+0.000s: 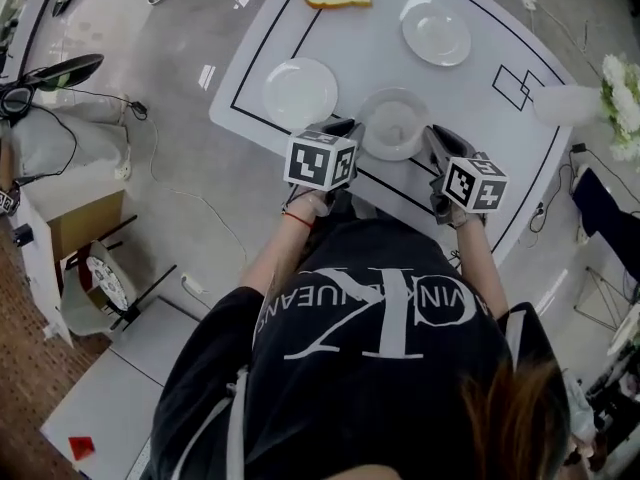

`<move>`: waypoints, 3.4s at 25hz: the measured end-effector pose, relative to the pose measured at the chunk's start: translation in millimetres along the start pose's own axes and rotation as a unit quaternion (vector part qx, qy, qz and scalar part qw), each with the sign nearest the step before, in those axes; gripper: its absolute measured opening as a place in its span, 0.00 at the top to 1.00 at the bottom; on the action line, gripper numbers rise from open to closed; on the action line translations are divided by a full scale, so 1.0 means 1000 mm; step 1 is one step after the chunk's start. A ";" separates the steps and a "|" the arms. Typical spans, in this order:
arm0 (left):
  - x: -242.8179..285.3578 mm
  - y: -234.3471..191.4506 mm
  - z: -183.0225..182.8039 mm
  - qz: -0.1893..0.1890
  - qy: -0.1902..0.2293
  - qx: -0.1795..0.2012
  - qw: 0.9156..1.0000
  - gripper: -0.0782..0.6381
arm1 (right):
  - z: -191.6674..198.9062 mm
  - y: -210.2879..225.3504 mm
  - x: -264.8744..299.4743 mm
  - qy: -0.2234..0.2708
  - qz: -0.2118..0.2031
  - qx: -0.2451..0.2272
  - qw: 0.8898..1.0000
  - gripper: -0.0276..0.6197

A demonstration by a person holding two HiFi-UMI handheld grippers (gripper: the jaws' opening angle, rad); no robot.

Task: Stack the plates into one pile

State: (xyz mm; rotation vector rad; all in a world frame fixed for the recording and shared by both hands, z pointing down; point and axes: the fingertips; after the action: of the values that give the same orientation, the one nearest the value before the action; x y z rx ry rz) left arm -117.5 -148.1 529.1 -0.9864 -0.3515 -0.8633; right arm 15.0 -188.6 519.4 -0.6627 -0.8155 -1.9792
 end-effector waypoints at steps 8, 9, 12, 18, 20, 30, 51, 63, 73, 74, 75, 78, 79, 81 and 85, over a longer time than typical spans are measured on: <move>-0.070 -0.067 -0.024 -0.014 0.025 -0.011 1.000 0.81 | -0.034 -0.086 0.049 -0.001 -0.040 -0.037 0.999 0.88; -0.078 -0.075 -0.027 -0.014 0.024 -0.008 1.000 0.81 | -0.037 -0.096 0.055 -0.003 -0.045 -0.038 0.998 0.88; -0.096 -0.099 -0.033 -0.020 0.029 -0.021 0.999 0.82 | -0.042 -0.120 0.071 -0.009 -0.057 -0.038 0.998 0.88; -0.119 -0.133 -0.034 -0.030 0.030 -0.040 0.998 0.82 | -0.044 -0.154 0.095 -0.022 -0.060 -0.047 0.997 0.87; -0.121 -0.139 -0.031 -0.036 0.015 -0.028 0.999 0.81 | -0.044 -0.161 0.101 -0.023 -0.055 -0.061 0.996 0.86; -0.116 -0.156 -0.019 -0.062 -0.074 0.039 0.995 0.76 | -0.041 -0.172 0.121 -0.039 -0.013 -0.142 0.989 0.82; -0.104 -0.124 -0.070 -0.023 -0.005 0.156 0.987 0.71 | -0.057 -0.135 0.080 0.035 0.048 -0.118 0.991 0.75; -0.032 -0.048 -0.114 0.053 -0.017 0.160 0.986 0.72 | -0.067 -0.032 0.031 0.073 0.105 -0.025 0.992 0.76; 0.029 -0.013 -0.136 0.077 -0.041 0.154 0.984 0.72 | -0.080 0.035 0.025 0.089 0.124 0.024 0.988 0.76; 0.033 -0.011 -0.140 0.077 -0.039 0.151 0.985 0.72 | -0.083 0.039 0.026 0.091 0.125 0.025 0.988 0.76; 0.038 -0.010 -0.143 0.077 -0.036 0.148 0.985 0.72 | -0.086 0.044 0.028 0.092 0.125 0.026 0.988 0.76; 0.051 -0.010 -0.151 0.073 -0.030 0.138 0.987 0.71 | -0.096 0.055 0.034 0.097 0.123 0.026 0.987 0.76; 0.055 -0.011 -0.154 0.072 -0.028 0.137 0.988 0.71 | -0.099 0.060 0.036 0.099 0.123 0.026 0.987 0.76; 0.065 -0.011 -0.161 0.069 -0.024 0.134 0.988 0.71 | -0.108 0.068 0.041 0.104 0.123 0.026 0.987 0.76; 0.083 -0.011 -0.172 0.069 -0.016 0.123 0.990 0.71 | -0.125 0.082 0.053 0.105 0.125 0.026 0.986 0.75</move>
State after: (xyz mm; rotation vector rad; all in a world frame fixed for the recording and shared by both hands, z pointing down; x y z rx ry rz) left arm -93.2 -334.5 495.2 -0.7865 -0.4017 -0.6629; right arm 43.7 -343.7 500.5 -0.4894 -0.6212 -1.7587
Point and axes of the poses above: the fingertips, and each gripper's own axes: x forward along the fingers, y to its right, z out of its underside, and after that the axes turned 10 degrees about z, right-handed
